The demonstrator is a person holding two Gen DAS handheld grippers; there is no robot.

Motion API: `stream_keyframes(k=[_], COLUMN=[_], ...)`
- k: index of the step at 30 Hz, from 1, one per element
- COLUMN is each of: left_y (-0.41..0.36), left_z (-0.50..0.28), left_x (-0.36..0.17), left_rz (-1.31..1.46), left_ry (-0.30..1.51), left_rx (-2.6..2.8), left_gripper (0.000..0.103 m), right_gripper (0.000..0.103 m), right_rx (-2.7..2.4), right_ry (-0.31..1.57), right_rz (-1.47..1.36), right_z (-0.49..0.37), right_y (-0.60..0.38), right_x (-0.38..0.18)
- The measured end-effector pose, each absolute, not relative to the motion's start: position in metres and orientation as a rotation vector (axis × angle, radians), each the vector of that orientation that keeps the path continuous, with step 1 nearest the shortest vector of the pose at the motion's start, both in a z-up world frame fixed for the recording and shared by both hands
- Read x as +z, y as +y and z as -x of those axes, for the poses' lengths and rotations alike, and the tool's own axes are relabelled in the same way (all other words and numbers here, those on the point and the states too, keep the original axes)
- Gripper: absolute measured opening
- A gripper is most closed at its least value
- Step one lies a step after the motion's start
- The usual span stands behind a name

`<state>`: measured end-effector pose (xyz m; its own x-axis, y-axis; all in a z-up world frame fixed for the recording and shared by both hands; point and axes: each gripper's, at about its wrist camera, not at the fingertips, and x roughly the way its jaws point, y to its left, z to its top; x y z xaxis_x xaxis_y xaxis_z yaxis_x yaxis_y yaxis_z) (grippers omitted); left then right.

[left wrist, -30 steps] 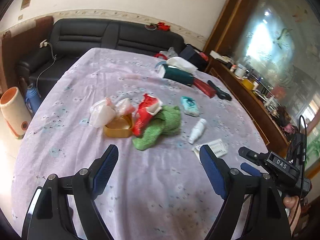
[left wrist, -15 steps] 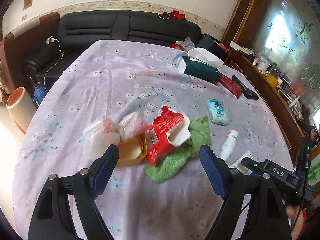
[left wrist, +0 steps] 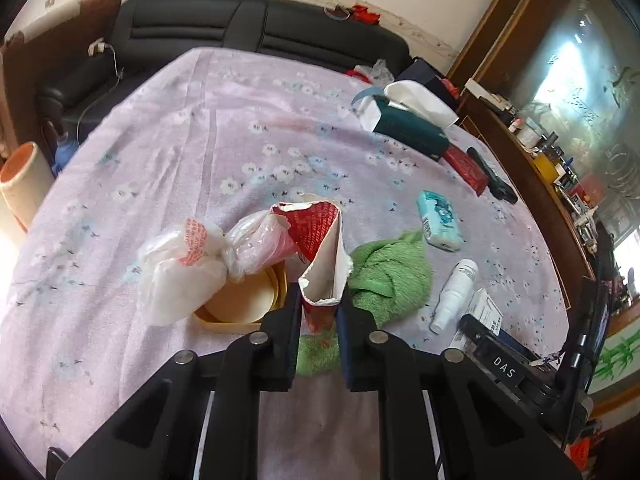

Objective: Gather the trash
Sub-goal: 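Grasp the red-and-white paper wrapper with the left tool while the right tool grasps the white medicine box, then carry the paper wrapper and white medicine box over the red basket with both tools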

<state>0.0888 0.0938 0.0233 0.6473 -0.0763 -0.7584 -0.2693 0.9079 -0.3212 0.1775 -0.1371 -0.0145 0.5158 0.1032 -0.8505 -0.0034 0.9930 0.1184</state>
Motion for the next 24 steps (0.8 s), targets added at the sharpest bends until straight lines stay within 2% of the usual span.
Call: stream_keyframes(k=[10,17,24], left_y=[0.069,0.048,0.034], left_z=[-0.038,0.004,0.025], left_x=[0.059,0.065,0.064], left_rz=[0.393,0.362,0.347], left_ry=[0.803,0.812,0.820], left_rx=[0.035,-0.048,-0.056], left_gripper=[0.014,0.014,0.014], right_gripper=[0.061,0.064,0.067], right_rx=[0.242,0.387,0.295], right_ry=[1.076,1.110,1.085], right_rz=[-0.077,0.027,0.061], right_z=[-0.137,-0.076,-0.059], right_y=[-0.165,-0.173,-0.159], right_x=[-0.011,-0.009,-0.012])
